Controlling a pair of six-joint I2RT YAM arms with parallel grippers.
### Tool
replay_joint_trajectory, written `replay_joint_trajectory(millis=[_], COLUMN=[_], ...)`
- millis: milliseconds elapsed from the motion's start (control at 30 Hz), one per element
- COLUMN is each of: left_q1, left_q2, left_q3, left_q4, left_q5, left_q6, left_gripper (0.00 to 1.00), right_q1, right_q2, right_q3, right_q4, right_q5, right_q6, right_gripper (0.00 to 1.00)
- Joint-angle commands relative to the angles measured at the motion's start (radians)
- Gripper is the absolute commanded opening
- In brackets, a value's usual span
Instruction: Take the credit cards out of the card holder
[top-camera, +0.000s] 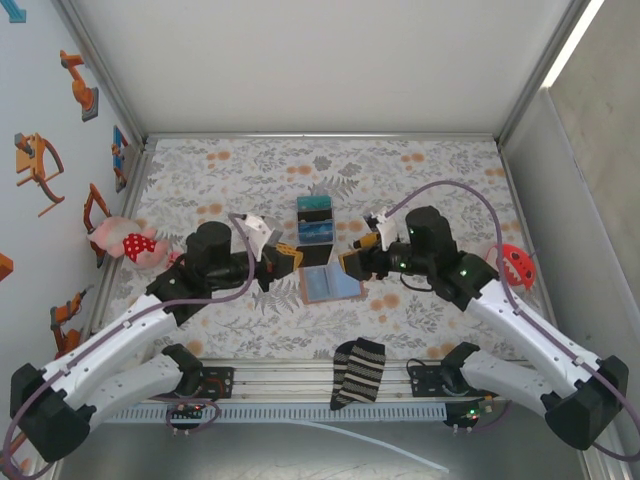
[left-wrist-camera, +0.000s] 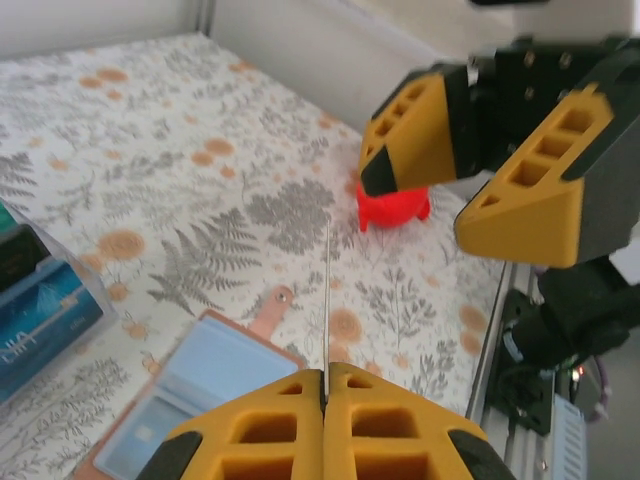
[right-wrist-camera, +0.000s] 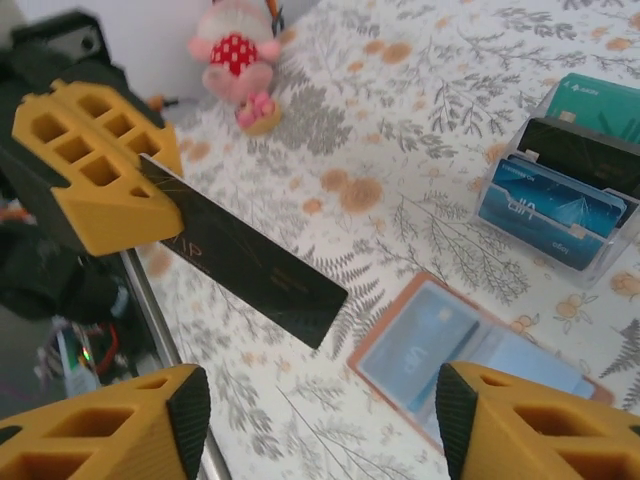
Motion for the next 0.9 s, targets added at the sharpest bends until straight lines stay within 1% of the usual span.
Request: replay_joint_trajectory(millis=[0,100,167,233,333,500,667,733,800,867], left_q1=[0.005,0.004,0.004,0.004,0.002,0.003,0.003,0.003,0.004,0.002], left_q2=[-0.054,-0.083,-0.087,-0.089,-0.092,-0.088,-0.082,-0.074,-0.064,-0.054], left_q3=[-0.037,-0.07,-0.081,-0.085,-0.095,-0.117,-0.14,-0.136,-0.131,-0.129], left_q4=[0.133,0.212,0.255,0.286,0.345,0.441,0.535,0.548,0.556,0.566], left_q5=[-0.041,-0.052,-0.053,-0.048,-0.033,-0.001,0.032,0.056,0.078,0.093], left_q6=[-0.092,-0.151,-0.193,-0.223,-0.263,-0.324,-0.37,-0.377,-0.38,-0.381], left_gripper=[0.0,0.0,0.0,0.0,0.0,0.0,0.0,0.0,0.0,0.0], right_q1=[-0.005,-0.005,-0.005,-0.005,-0.005,-0.005,-0.005,-0.005,-0.003,-0.003], right_q2=[-0.037,-0.056,-0.057,-0.044,-0.014,0.032,0.052,0.058,0.065,0.072], right_q3=[-0.094,-0.181,-0.218,-0.219,-0.208,-0.204,-0.185,-0.181,-0.174,-0.168], right_q4=[0.317,0.534,0.635,0.672,0.716,0.84,0.874,0.874,0.874,0.876], right_q5=[0.018,0.016,0.011,-0.011,-0.076,-0.182,-0.217,-0.226,-0.238,-0.257], right_q6=[0.197,0.294,0.335,0.346,0.355,0.384,0.386,0.382,0.383,0.385], right_gripper=[0.65,0.64,0.64,0.64,0.63,0.51,0.48,0.45,0.39,0.29])
